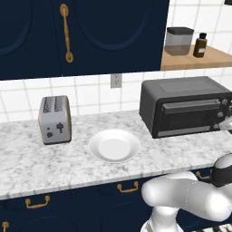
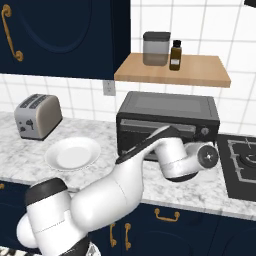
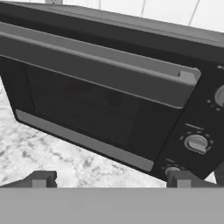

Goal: Pick up the kebab skewer and baguette bread, and place them inside the toaster oven. Close the toaster oven door and start by setting the timer.

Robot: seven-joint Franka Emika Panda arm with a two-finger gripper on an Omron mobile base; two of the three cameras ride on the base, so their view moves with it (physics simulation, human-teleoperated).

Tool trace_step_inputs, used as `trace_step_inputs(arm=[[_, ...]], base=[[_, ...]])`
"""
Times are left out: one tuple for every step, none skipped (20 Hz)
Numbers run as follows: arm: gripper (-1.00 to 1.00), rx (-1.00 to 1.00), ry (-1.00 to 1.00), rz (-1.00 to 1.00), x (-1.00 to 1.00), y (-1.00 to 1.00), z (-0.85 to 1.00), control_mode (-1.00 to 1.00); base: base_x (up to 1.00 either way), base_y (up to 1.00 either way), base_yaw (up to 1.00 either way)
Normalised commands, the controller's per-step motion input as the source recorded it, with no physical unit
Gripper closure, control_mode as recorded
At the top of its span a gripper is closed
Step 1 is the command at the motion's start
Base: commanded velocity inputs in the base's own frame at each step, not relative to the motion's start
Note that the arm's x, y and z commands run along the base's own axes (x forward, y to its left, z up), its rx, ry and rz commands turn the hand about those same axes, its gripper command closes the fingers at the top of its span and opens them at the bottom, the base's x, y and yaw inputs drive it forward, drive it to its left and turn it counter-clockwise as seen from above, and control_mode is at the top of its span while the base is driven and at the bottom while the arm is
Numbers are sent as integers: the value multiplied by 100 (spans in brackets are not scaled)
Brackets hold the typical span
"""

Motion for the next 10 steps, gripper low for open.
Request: trace_step_inputs(arm=[[-100, 3, -14, 0, 0, -33, 0, -100], [-100, 8, -20, 0, 0, -41, 0, -100], [-100, 9, -22, 0, 0, -39, 0, -100], [-100, 11, -25, 0, 0, -47, 0, -100], [-100, 14, -21, 0, 0, -48, 0, -100], [-100, 17, -19, 0, 0, -44, 0, -100], [-100, 17, -21, 0, 0, -43, 0, -100], [-100, 18, -21, 0, 0, -44, 0, -100], [-100, 15, -21, 0, 0, -42, 0, -100], [-100, 12, -23, 0, 0, -38, 0, -100]], base=[[0, 0, 0], [0, 0, 0], [0, 0, 0], [0, 0, 0], [0, 0, 0], [0, 0, 0], [0, 0, 0], [0, 0, 0], [0, 0, 0], [0, 0, 0]])
